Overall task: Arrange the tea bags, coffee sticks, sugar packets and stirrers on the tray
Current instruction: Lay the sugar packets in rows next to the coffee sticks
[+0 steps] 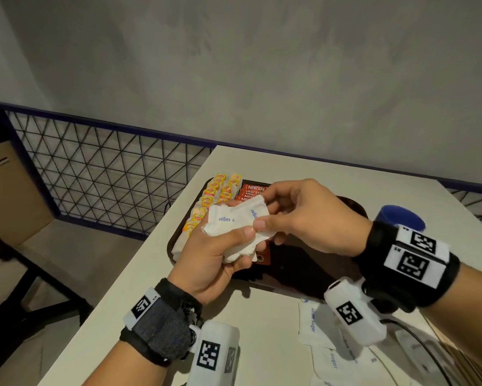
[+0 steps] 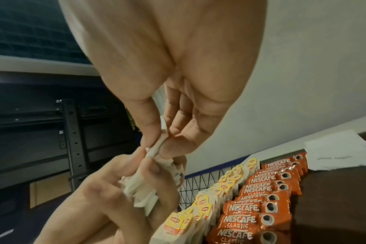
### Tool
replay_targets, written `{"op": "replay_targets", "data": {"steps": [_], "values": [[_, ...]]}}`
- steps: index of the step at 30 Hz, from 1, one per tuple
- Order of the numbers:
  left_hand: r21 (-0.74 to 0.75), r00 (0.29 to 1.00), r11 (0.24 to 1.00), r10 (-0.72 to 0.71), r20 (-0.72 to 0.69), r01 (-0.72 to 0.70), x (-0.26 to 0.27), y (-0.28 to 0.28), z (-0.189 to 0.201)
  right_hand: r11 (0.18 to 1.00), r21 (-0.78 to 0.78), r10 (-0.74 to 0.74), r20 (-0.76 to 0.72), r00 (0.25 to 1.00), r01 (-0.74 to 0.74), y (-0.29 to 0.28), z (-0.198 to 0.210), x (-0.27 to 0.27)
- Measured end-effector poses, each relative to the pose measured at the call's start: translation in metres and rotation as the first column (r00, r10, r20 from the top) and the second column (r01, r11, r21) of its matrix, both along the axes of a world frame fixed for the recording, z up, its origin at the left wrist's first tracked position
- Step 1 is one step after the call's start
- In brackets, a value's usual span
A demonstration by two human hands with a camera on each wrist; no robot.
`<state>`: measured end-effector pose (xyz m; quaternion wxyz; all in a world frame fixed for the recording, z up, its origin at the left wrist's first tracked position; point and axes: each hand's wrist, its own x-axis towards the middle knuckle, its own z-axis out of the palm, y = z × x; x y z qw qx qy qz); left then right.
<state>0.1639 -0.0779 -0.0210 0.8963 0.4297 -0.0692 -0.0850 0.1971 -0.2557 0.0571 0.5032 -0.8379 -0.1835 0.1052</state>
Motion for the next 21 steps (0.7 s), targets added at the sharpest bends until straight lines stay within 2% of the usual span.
{"op": "replay_targets", "data": {"steps": [8, 13, 15, 18, 21], "values": [[0.023, 0.994, 0.996, 0.089, -0.058, -0.088, 0.0, 0.0, 0.004, 1.0, 0.025, -0.01, -0.142, 0.99, 0.013, -0.01, 0.005, -0.007], [0.048, 0.997, 0.996, 0.071, -0.044, -0.069, -0.002, 0.002, 0.004, 0.979, 0.193, -0.006, -0.308, 0.951, 0.069, -0.012, 0.007, -0.011], [0.062, 0.999, 0.998, 0.031, -0.028, -0.029, -0.003, 0.001, 0.004, 0.979, 0.195, -0.004, -0.304, 0.953, 0.067, -0.014, 0.006, -0.011], [-0.011, 0.998, 1.0, -0.03, -0.047, 0.029, -0.003, -0.001, 0.004, 0.988, 0.132, -0.047, -0.227, 0.973, 0.079, -0.016, 0.003, -0.01], [-0.089, 0.997, 0.996, -0.035, -0.071, 0.028, -0.002, -0.001, 0.002, 0.975, 0.187, -0.074, -0.251, 0.965, 0.123, -0.014, 0.0, -0.011]]}}
